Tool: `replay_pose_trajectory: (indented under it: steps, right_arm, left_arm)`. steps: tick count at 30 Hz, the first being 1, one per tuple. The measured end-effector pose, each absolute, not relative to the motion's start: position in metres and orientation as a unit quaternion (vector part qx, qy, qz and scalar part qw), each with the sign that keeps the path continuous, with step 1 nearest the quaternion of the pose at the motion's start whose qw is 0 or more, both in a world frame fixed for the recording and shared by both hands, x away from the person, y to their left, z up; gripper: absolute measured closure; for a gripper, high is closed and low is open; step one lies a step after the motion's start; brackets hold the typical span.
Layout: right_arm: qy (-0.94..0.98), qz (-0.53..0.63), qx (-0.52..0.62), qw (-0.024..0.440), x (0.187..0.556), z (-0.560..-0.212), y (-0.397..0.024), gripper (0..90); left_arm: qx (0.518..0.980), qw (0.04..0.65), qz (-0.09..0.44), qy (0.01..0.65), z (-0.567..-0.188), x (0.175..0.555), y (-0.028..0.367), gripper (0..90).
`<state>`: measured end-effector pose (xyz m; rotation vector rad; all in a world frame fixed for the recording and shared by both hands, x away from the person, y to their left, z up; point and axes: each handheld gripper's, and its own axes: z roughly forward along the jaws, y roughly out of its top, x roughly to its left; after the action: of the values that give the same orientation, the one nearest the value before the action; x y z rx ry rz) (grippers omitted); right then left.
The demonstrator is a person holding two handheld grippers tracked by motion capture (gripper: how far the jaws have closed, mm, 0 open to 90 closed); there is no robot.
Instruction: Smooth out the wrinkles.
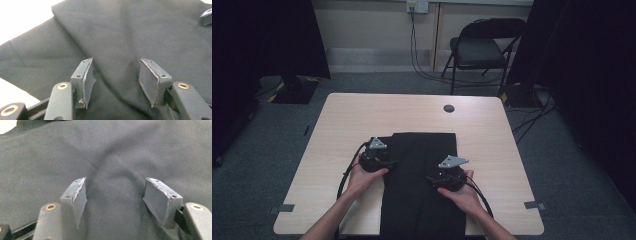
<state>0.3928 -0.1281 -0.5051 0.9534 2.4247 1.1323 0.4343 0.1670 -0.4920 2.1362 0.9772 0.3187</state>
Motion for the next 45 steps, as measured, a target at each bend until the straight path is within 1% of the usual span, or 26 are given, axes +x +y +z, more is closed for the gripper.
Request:
replay_pose_trajectory:
  steps: [3,7,10,14,15,18,19,20,23,24,26,27,28,29,30,31,32,33,34,36,37,38,40,42,44,45]
  right_arm:
    - [0.846,0.393,0.329,0.146,0.385,-0.504,-0.13,33.8]
    - [0.858,0.384,0.314,0.134,0.367,-0.502,-0.136,33.8]
    - [0.864,0.383,0.303,0.127,0.352,-0.501,-0.141,33.7]
    - [0.873,0.372,0.293,0.115,0.336,-0.498,-0.143,33.4]
    - [0.875,0.372,0.29,0.111,0.333,-0.497,-0.144,33.0]
    - [0.877,0.375,0.284,0.1,0.336,-0.496,-0.145,30.1]
    - [0.874,0.38,0.289,0.097,0.34,-0.496,-0.146,27.4]
    - [0.857,0.399,0.307,0.11,0.354,-0.489,-0.151,25.5]
    - [0.836,0.421,0.327,0.13,0.375,-0.477,-0.157,24.3]
    - [0.836,0.421,0.327,0.13,0.375,-0.477,-0.157,24.3]
    - [0.826,0.429,0.339,0.138,0.397,-0.472,-0.162,23.7]
    - [0.824,0.423,0.35,0.144,0.419,-0.471,-0.165,22.2]
    - [0.824,0.418,0.354,0.147,0.427,-0.471,-0.166,21.7]
    - [0.824,0.413,0.357,0.151,0.437,-0.472,-0.167,21.6]
    - [0.824,0.413,0.357,0.151,0.437,-0.472,-0.167,21.6]
    - [0.826,0.407,0.359,0.151,0.447,-0.473,-0.167,21.2]
    - [0.827,0.401,0.364,0.151,0.46,-0.476,-0.167,20.3]
    - [0.827,0.401,0.364,0.151,0.46,-0.476,-0.167,20.3]
    - [0.827,0.399,0.37,0.144,0.474,-0.48,-0.166,19.5]
    - [0.828,0.395,0.372,0.142,0.482,-0.485,-0.164,19.6]
    - [0.828,0.394,0.373,0.141,0.485,-0.488,-0.164,20.4]
    - [0.829,0.39,0.376,0.136,0.488,-0.492,-0.163,20.9]
    - [0.833,0.383,0.379,0.125,0.49,-0.5,-0.163,20.3]
    - [0.834,0.384,0.376,0.126,0.489,-0.502,-0.163,20.9]
    - [0.839,0.381,0.367,0.126,0.488,-0.501,-0.162,23.1]
    - [0.844,0.378,0.358,0.129,0.485,-0.501,-0.161,27.4]
  left_arm:
    - [0.846,0.364,0.132,0.366,-0.494,0.425,0.162,44.9]
    - [0.856,0.361,0.117,0.352,-0.493,0.412,0.158,44.8]
    - [0.862,0.357,0.117,0.34,-0.493,0.397,0.154,45.1]
    - [0.87,0.352,0.094,0.331,-0.49,0.388,0.153,46.7]
    - [0.872,0.357,0.076,0.327,-0.488,0.385,0.155,48.2]
    - [0.871,0.359,0.075,0.327,-0.487,0.386,0.156,46.7]
    - [0.868,0.363,0.084,0.328,-0.485,0.391,0.157,46.7]
    - [0.858,0.374,0.097,0.338,-0.48,0.397,0.16,44.8]
    - [0.848,0.385,0.118,0.344,-0.471,0.412,0.164,43.3]
    - [0.848,0.385,0.118,0.344,-0.471,0.412,0.164,42.6]
    - [0.842,0.388,0.123,0.353,-0.467,0.427,0.166,41.1]
    - [0.839,0.386,0.121,0.364,-0.467,0.439,0.167,39.6]
    - [0.834,0.393,0.121,0.367,-0.468,0.445,0.166,37.6]
    - [0.832,0.394,0.122,0.37,-0.469,0.451,0.167,36.9]
    - [0.832,0.394,0.122,0.37,-0.469,0.451,0.167,36.2]
    - [0.833,0.388,0.115,0.378,-0.473,0.461,0.166,36.2]
    - [0.824,0.385,0.141,0.391,-0.481,0.468,0.166,32.0]
    - [0.824,0.385,0.141,0.391,-0.481,0.468,0.166,28.5]
    - [0.822,0.39,0.126,0.396,-0.485,0.471,0.166,28.5]
    - [0.829,0.379,0.124,0.393,-0.494,0.475,0.165,27.6]
    - [0.83,0.378,0.113,0.393,-0.497,0.476,0.163,27.4]
    - [0.832,0.38,0.118,0.388,-0.498,0.476,0.162,26.0]
    - [0.833,0.379,0.118,0.385,-0.498,0.476,0.161,26.4]
    - [0.835,0.379,0.121,0.38,-0.499,0.476,0.159,25.5]
    - [0.834,0.381,0.119,0.381,-0.499,0.475,0.157,24.2]
    - [0.837,0.375,0.123,0.378,-0.499,0.473,0.155,24.2]
